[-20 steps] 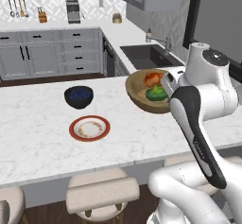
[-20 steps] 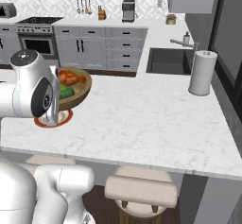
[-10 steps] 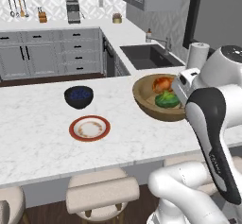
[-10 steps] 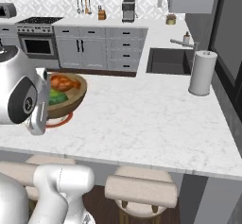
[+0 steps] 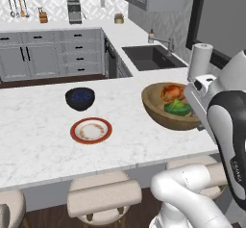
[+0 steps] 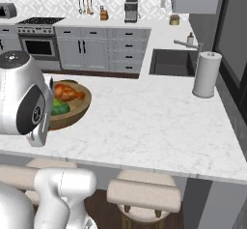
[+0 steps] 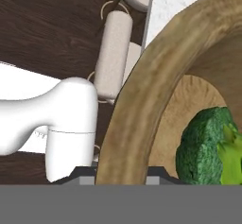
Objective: Pick the chicken drumstick and broccoli from their plates and place them in the bowl. Then put the bowl in the fridge.
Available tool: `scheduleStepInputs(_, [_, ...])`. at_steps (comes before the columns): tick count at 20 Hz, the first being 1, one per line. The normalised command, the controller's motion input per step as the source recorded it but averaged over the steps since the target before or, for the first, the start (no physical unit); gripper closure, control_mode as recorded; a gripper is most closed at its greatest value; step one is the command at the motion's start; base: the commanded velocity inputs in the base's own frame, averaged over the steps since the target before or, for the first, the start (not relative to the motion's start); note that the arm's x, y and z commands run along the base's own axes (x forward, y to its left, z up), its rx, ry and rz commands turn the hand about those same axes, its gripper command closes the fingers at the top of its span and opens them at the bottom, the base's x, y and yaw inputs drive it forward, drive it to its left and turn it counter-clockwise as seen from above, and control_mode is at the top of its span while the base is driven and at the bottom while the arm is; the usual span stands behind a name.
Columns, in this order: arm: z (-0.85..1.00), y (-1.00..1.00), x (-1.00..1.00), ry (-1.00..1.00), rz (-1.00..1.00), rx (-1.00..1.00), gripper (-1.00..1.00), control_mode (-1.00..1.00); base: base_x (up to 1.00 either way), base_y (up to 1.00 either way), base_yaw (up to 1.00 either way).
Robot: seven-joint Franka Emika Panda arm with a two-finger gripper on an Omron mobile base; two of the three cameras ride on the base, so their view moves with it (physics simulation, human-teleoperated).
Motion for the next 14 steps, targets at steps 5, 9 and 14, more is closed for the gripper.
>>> scheduleStepInputs(5, [0.0, 0.0, 0.0, 0.0, 0.0, 0.0, 1.0, -1.0, 0.0, 0.0, 0.0])
scheduleStepInputs(9, [0.0, 0.0, 0.0, 0.0, 0.0, 0.0, 1.0, -1.0, 0.0, 0.0, 0.0])
scheduleStepInputs(14, [0.0, 0.0, -0.02, 0.0, 0.0, 0.0, 1.0, 1.0, -0.42, 0.0, 0.0])
